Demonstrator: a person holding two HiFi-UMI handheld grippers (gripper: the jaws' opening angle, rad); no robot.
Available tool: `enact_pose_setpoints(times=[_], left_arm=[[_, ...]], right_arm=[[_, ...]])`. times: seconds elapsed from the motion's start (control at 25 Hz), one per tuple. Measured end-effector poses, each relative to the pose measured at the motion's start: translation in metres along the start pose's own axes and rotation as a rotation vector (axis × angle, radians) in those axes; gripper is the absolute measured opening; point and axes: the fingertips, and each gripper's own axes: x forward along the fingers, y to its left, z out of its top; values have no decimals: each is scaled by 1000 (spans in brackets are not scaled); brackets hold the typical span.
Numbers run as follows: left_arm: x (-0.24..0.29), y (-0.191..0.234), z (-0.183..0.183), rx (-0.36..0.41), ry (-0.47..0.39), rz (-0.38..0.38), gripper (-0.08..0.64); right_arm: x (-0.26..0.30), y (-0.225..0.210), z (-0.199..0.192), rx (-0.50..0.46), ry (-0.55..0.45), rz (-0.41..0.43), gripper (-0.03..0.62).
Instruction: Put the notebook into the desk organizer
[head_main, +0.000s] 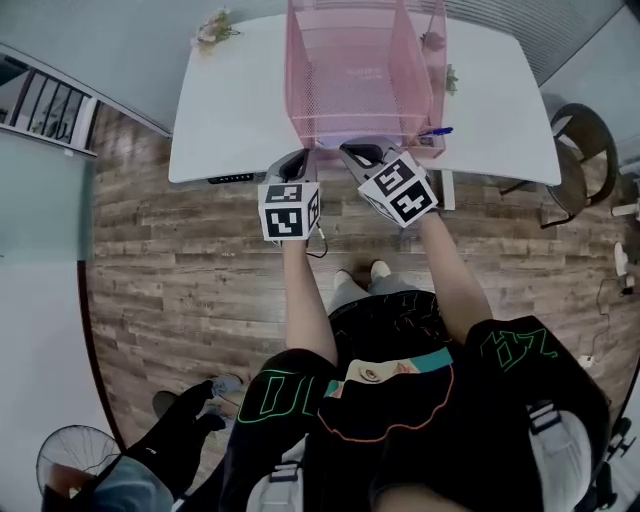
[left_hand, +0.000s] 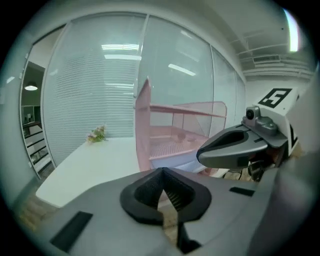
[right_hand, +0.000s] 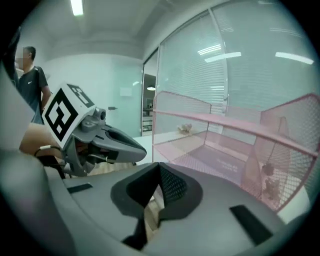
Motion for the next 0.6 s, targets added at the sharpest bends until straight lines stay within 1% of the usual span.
enact_pose_setpoints(times=[0.24, 0.4, 0.48, 0.6], left_arm=[[-54, 15, 61, 0, -225, 70, -2], [-94, 19, 101, 10, -365, 75, -3], [-113, 19, 119, 5, -436, 76, -3], [-136, 22, 137, 15, -518, 114, -3]], right_arm=[[-24, 7, 64, 14, -203, 15, 3], [-41, 7, 109, 53, -329, 9, 2], [-50, 6, 127, 53, -372, -14, 2], [-62, 2, 147, 31, -416, -93, 2]])
